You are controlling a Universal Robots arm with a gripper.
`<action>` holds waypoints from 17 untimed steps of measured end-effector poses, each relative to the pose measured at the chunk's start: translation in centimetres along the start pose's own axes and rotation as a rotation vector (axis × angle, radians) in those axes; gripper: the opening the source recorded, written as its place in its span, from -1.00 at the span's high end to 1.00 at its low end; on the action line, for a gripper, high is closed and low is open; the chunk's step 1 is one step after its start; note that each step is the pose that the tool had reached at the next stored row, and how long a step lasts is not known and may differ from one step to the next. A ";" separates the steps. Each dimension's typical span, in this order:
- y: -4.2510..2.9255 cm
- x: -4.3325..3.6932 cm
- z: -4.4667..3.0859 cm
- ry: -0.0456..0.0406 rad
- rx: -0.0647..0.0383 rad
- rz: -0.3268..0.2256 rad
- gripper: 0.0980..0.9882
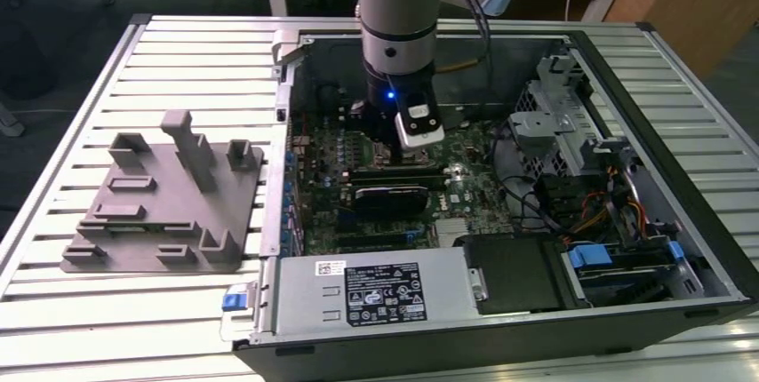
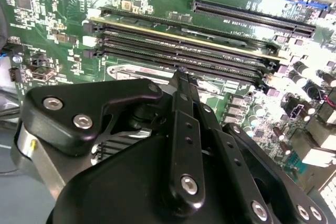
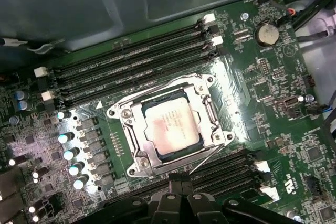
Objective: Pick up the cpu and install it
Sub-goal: 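Install the second cpu locking lever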
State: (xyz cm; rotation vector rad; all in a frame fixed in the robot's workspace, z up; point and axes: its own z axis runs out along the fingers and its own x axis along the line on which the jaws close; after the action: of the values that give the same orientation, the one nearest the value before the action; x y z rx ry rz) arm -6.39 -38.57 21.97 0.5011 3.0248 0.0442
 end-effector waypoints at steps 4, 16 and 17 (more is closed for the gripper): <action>-0.23 0.13 0.25 0.0005 -0.001 0.000 0.98; -1.20 0.76 1.09 0.0096 -0.028 -0.001 0.98; -1.28 0.81 1.14 0.0110 -0.031 -0.002 0.98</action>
State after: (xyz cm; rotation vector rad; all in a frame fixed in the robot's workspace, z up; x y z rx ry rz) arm -7.48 -39.50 20.73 0.4976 3.0300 0.0942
